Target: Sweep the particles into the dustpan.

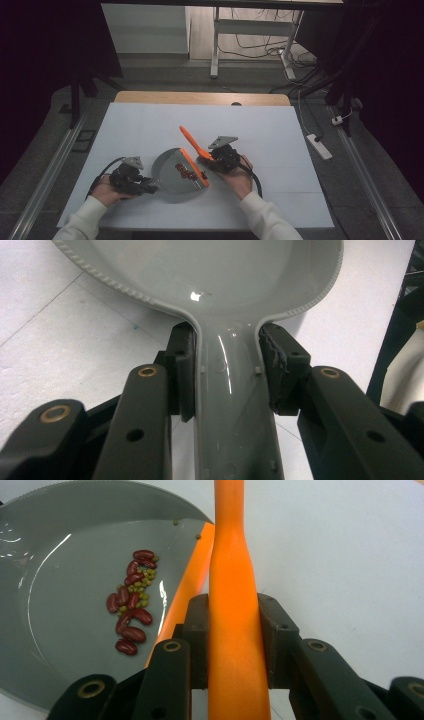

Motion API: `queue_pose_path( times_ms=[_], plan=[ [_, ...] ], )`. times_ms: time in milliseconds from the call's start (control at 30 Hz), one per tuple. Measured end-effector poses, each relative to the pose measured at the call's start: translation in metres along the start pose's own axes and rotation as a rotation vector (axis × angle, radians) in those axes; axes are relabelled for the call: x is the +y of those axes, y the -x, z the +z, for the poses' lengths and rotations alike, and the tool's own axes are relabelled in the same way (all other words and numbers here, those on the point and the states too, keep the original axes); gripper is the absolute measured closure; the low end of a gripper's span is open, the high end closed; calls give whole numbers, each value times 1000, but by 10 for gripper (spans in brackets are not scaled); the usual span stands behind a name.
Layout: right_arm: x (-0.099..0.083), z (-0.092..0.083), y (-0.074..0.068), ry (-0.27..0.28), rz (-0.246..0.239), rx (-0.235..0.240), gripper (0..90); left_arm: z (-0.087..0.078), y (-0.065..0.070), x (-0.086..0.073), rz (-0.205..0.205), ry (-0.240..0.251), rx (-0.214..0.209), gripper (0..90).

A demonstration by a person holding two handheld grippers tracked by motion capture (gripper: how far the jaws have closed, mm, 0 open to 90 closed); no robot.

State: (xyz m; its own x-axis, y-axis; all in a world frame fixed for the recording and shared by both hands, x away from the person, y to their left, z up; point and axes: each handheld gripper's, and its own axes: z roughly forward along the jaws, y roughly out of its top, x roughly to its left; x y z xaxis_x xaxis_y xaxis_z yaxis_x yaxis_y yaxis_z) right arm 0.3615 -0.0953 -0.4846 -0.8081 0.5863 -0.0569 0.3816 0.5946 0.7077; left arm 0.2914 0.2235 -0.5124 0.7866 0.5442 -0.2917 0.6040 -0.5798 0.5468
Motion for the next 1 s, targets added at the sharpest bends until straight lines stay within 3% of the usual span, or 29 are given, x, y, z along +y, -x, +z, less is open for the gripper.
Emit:
queue_pose_path(
  times_ms=[233,467,567,700,867,1000],
  plan=[
    [-1,2,-3,22,25,20,696,1,1,1,0,0,1,617],
    [5,2,-13,64,69,141,697,1,0,0,1,0,0,617],
    [9,-1,-19,85,50,171,697,1,0,0,2,0,0,617],
    [11,-8,-16,106,30,135,697,1,1,0,2,-1,-3,617],
    [5,-17,-3,93,47,74,697,1,0,0,3,0,0,617],
    [-8,-18,0,23,24,22,697,1,0,0,3,0,-1,617]
  ],
)
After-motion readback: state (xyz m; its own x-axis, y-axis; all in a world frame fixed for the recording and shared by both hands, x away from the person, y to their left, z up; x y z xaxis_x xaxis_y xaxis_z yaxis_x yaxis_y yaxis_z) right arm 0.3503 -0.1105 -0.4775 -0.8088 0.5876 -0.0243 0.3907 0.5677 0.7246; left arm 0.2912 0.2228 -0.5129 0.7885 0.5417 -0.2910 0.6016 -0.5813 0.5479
